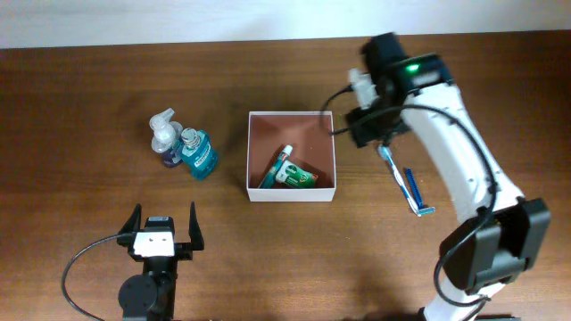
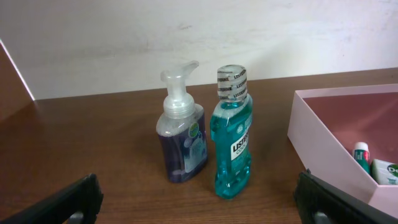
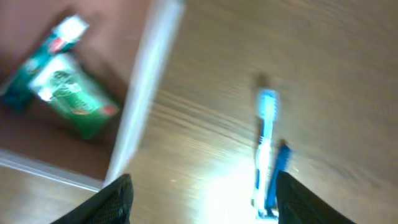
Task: Pack container
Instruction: 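Move the toothpaste tube into the box and release it, then grasp the blue toothbrush with the right gripper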
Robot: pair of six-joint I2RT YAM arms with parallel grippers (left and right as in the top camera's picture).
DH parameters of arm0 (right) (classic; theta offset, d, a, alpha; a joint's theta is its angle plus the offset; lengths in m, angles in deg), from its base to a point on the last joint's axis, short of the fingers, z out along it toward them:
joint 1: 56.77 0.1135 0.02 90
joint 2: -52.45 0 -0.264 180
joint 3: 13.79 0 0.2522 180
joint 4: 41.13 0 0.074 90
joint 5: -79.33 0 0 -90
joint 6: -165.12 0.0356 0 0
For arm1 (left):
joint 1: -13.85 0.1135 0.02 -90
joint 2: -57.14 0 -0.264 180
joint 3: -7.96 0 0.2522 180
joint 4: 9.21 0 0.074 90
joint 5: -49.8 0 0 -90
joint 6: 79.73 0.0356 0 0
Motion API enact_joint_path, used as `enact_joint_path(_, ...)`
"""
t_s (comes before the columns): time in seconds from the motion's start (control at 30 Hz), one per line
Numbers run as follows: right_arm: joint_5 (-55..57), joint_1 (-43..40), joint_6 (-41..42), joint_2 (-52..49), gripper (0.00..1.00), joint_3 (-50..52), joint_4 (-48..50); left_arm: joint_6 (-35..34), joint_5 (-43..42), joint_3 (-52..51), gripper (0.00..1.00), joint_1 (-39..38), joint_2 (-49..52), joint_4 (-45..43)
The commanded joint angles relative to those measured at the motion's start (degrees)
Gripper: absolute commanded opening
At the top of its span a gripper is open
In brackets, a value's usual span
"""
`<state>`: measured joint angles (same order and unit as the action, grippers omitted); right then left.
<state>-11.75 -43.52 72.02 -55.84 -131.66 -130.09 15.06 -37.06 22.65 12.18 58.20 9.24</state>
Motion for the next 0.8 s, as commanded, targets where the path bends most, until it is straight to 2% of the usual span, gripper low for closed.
enact_joint_path(0.0,0.68,-5.07,4.63,1.14,0.66,4.02,-1.18,0.68,-0.83,-0.42,0.99,0.35,-0.28,-0.11)
enact_joint_path(0.13,-0.13,-7.54,5.35,1.14,0.66,11.76,1.33,0.68,-0.83,-0.42,0.99,0.35,-0.28,-0.13)
enact_joint_path(0.3,-0.17,-7.67,6.97,1.14,0.65,23.21,10.03,0.68,-0.83,-0.42,0.99,0.35,-0.28,-0.11)
enact_joint_path(0.77,1.86,-7.67,3.3,1.09,0.65,35.39,33.31,0.68,-0.83,-0.42,0.99,0.35,-0.28,-0.13)
